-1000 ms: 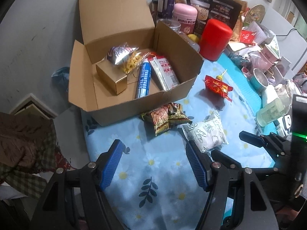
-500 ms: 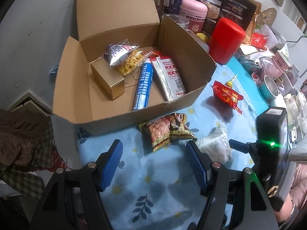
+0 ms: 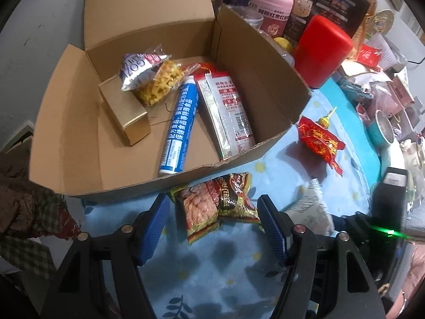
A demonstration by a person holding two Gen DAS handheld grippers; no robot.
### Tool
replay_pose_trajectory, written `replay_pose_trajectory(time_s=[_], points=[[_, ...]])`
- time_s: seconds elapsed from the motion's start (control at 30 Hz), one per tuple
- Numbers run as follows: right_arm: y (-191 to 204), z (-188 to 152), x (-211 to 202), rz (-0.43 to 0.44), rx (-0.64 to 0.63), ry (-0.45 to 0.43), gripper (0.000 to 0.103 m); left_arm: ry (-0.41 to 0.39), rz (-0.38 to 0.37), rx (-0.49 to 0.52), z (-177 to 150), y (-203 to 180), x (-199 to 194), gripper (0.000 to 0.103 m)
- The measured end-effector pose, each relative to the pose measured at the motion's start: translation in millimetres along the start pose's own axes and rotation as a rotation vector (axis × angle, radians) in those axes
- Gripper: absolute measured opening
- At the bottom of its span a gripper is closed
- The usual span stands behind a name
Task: Organize snacks
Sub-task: 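Grasp the white bread bag with the right tool while the left tool grasps the peanut snack bag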
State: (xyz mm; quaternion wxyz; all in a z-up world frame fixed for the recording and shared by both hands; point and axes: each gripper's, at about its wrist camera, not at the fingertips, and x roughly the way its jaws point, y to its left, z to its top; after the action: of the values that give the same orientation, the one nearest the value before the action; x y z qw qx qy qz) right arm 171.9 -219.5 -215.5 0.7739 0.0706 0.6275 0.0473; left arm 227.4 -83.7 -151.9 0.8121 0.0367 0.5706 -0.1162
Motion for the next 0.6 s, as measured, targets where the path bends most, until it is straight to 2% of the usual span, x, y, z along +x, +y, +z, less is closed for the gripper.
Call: replay_pose_trajectory(time_s=[0.3, 0.43, 0.53, 0.6], points=[[-22.7, 3.4, -4.3, -0.003, 0.008, -0.001, 0.072, 0.086, 0.016, -0.018, 3.0, -4.1, 40.0, 0.068], [-18.1, 5.5, -4.6, -0.003, 0.004, -0.002, 0.072, 0.123, 0.023, -0.023, 2.9, -2.6, 54.6, 0.068], [-14.7, 6.4, -4.5, -0.011, 0.001, -0.003, 0.072, 0.178, 0.037, 0.001, 1.1, -4.3, 66.6, 0.068], [-15.2, 6.4, -4.7, -0.016, 0.001, -0.004, 0.072, 0.17, 0.034, 0.018, -1.4, -5.9, 65.9, 0.068]])
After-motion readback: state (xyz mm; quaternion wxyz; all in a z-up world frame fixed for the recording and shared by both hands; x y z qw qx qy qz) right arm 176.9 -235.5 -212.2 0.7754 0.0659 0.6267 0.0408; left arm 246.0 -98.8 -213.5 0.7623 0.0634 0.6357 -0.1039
